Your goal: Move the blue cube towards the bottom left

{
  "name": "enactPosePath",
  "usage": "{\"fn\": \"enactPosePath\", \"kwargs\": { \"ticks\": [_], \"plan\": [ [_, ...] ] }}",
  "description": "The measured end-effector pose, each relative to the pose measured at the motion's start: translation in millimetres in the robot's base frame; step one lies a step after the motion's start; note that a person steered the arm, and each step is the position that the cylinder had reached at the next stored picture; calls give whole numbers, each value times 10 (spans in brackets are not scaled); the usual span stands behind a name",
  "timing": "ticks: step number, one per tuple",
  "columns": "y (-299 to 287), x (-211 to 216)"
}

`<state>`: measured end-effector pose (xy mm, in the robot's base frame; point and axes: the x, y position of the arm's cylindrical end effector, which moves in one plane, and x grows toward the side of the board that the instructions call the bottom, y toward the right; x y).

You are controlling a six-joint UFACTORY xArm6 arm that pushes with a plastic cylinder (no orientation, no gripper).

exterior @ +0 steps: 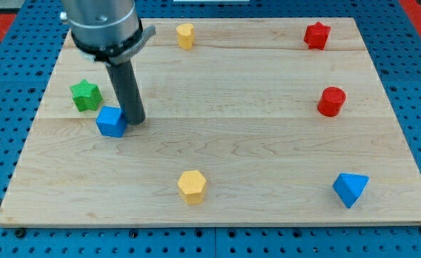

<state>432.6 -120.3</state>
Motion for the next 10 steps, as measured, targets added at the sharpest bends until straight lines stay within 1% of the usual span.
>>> {"fn": "enactPosePath", "kwargs": {
  "ticks": [1, 2, 3, 4, 5, 6, 7, 8, 9, 10],
  "plan": [
    [-207, -9],
    [-651, 405],
    [-908, 799],
    [-910, 564],
    [-1503, 578],
    [-1583, 787],
    [-1308, 857],
    [-1180, 856],
    [-915, 839],
    [-751, 967]
  ]
}}
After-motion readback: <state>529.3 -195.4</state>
